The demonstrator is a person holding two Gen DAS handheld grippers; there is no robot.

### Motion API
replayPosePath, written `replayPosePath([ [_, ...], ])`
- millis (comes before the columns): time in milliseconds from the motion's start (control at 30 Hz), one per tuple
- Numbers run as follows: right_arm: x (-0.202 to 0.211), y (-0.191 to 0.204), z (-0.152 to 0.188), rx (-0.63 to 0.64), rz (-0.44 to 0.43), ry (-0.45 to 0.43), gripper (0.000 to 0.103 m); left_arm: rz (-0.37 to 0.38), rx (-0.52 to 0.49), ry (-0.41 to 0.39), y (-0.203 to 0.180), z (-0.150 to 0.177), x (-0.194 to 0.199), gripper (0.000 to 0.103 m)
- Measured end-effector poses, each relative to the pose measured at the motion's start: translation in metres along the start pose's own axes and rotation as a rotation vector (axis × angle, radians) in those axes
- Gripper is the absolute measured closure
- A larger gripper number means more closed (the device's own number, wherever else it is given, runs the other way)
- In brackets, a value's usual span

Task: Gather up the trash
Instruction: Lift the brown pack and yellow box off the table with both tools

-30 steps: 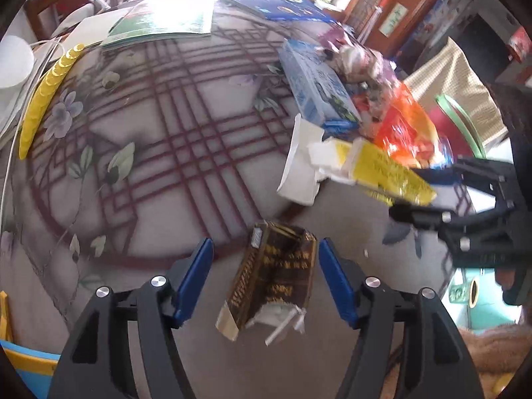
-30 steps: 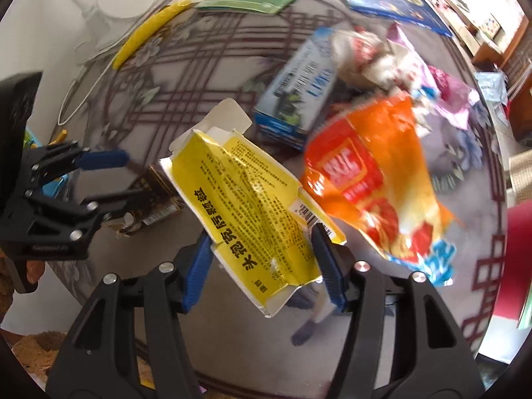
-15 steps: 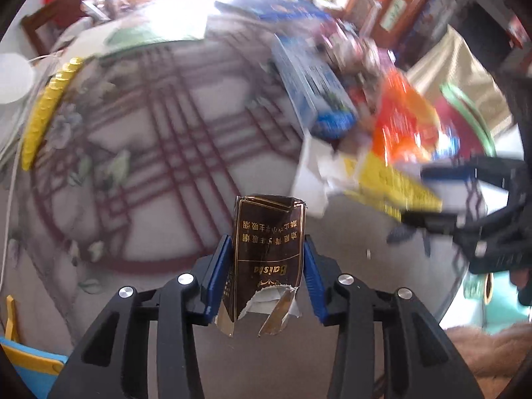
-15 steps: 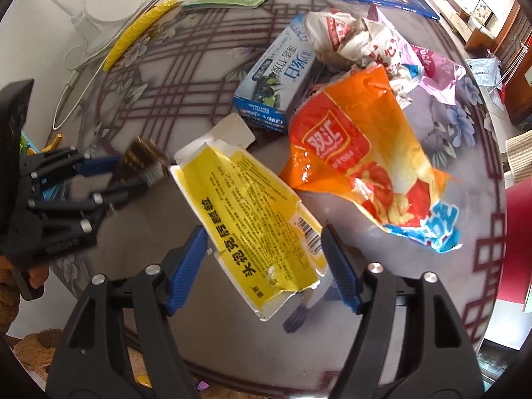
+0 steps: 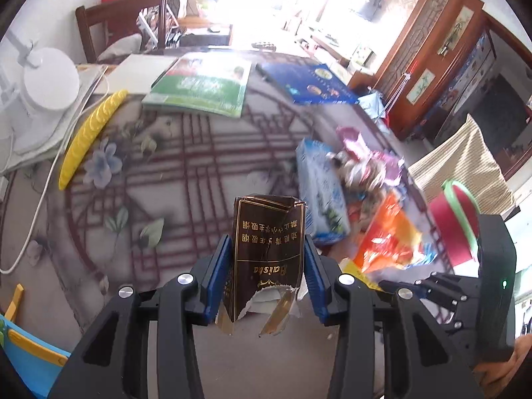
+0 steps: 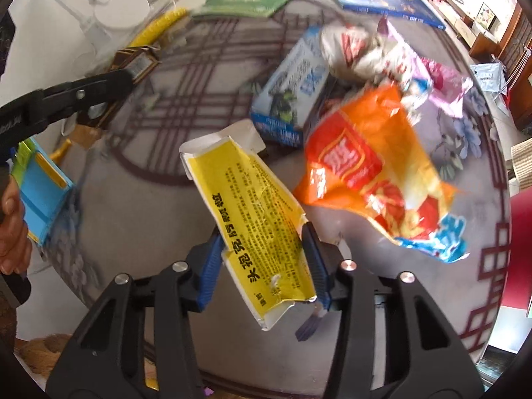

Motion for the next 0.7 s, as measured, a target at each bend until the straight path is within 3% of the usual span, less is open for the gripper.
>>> replayPosePath([
  [333, 0.042, -0.014, -0.019, -0.082, -0.045, -0.119, 0.064, 0.011, -0.051, -0.069, -0.030, -0.024, 0.011, 0.063],
  [500, 0.056, -0.019, -0.025, -0.105, -0.048, -0.161, 0.071, 0.014, -0.040, -0.060, -0.031, -0.027, 0.008, 0.063],
  [533, 0.061, -0.021, -0.028, -0.110, -0.048, -0.176, 0.074, 0.013, -0.037, -0.061, -0.030, -0.028, 0.009, 0.063],
  [600, 0.069, -0.025, -0.034, -0.119, -0.047, -0.204, 0.096, 0.011, -0.037, -0.067, -0.031, -0.031, 0.011, 0.063],
  [700, 0.079, -0.031, -0.041, -0.130, -0.049, -0.228, 0.096, 0.005, -0.057, -0.075, -0.034, -0.034, 0.011, 0.063],
])
Point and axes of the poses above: each gripper's, at about its wrist camera, not at the fingertips, and x roughly against the way its jaws point, y to its left, z to its underside, the point moved 4 cm from there along -x, roughly the way its jaws point, and after that the axes turned 1 degree about -y, right-handed, at the moved point
